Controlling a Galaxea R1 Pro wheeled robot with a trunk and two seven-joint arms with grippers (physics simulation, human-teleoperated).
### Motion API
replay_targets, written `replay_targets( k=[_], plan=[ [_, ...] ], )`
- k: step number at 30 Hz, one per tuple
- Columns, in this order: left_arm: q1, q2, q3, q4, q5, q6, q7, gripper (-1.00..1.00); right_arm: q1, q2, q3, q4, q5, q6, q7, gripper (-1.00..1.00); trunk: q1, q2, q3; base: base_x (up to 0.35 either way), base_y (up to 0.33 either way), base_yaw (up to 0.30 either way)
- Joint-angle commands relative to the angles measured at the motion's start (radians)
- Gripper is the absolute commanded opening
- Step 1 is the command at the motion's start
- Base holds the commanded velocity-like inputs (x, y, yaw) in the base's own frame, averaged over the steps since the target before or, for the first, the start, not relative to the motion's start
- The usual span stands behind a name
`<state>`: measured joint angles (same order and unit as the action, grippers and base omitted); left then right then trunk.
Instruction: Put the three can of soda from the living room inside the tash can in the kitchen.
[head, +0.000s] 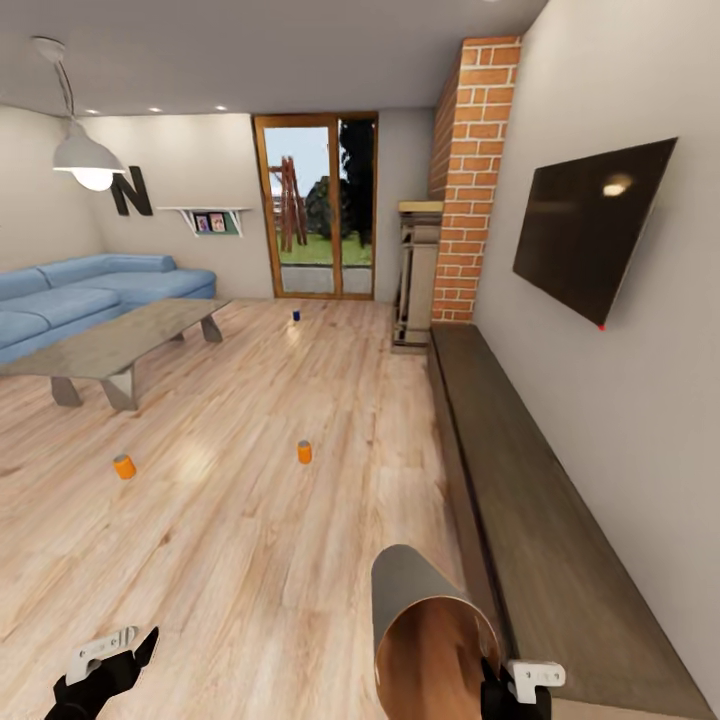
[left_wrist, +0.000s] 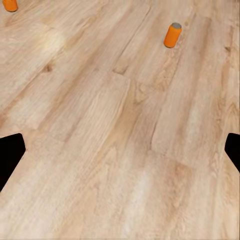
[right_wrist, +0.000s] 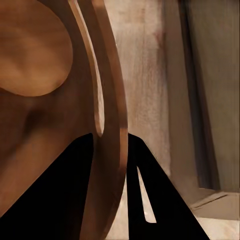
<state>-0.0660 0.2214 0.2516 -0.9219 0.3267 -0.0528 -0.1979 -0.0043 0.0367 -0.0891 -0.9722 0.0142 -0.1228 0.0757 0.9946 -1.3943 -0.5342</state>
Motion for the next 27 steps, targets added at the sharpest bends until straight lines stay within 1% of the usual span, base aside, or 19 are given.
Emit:
replay_targets(
  k=[1,20,27],
  plan=[
    [0.0,0.0,0.0,0.0,0.0,0.0,0.0,1.0,0.0,0.0,0.0,-0.002,-0.002,0.0,0.007,-1.0,0.0,0.0,0.0,0.25,0.201,0.222],
    [0.0,-0.002,0.002,0.0,0.0,0.0,0.0,1.0,0.0,0.0,0.0,0.009,-0.002,0.0,0.007,-1.0,0.0,0.0,-0.012,0.25,0.201,0.22],
    [0.0,-0.002,0.002,0.0,0.0,0.0,0.0,1.0,0.0,0.0,0.0,0.009,-0.002,0.0,0.007,-1.0,0.0,0.0,-0.014,0.254,0.199,0.074]
  ],
)
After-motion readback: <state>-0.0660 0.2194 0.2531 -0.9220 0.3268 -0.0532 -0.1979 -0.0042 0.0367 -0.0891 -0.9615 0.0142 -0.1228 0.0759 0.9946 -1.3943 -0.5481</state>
